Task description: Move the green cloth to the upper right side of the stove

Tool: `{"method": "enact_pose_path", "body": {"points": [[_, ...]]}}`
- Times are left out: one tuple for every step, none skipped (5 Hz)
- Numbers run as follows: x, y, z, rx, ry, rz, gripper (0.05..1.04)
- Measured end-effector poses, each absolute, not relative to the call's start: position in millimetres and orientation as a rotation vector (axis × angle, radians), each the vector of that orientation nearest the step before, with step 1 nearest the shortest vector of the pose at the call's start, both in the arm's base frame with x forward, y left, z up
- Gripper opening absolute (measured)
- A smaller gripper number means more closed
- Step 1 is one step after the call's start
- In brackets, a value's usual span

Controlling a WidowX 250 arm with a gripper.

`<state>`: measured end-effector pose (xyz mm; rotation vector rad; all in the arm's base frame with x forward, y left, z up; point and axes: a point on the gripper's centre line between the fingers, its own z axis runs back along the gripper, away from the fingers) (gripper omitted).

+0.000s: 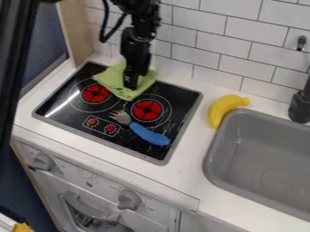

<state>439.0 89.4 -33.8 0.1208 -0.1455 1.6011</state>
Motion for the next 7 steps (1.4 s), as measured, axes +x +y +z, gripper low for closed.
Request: {"method": "enact_pose_path", "body": {"points": [[436.6, 66.6, -35.4, 0.109, -0.142, 1.541, 1.001], [433.6, 40.9, -34.5, 0.096, -0.126, 1.495, 1.001], [425.9, 17.2, -33.9, 0.080, -0.116, 1.449, 1.001], [421.7, -4.1, -34.1, 0.076, -0.105, 1.393, 1.001], [416.6, -24.1, -33.1, 0.067, -0.096, 1.349, 1.001], [410.1, -36.1, -33.2, 0.069, -0.093, 1.299, 1.001], [406.6, -31.6, -28.6, 0.089, -0.118, 1.305, 1.001]]}}
